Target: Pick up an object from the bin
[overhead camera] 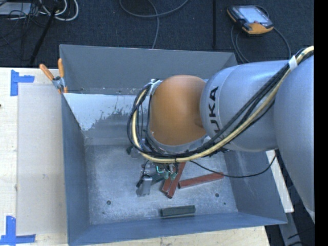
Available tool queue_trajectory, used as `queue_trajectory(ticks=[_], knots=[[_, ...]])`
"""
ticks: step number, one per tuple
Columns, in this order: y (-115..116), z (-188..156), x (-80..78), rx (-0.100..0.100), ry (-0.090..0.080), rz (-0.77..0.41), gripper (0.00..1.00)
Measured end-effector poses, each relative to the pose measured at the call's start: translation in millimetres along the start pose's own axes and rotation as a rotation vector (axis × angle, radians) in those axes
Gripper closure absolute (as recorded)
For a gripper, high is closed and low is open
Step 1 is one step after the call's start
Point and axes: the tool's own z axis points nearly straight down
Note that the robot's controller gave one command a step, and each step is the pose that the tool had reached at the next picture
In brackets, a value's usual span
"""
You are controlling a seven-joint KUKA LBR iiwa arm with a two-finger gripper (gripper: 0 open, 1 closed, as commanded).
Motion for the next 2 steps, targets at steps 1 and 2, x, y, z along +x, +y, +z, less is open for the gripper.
queue_trajectory(ticks=[1, 2], knots=[[-1, -4, -2.0, -0.001, -0.008, 0.004, 0.0], [-30, 36, -24.5, -0.005, -0.017, 0.015, 0.0]])
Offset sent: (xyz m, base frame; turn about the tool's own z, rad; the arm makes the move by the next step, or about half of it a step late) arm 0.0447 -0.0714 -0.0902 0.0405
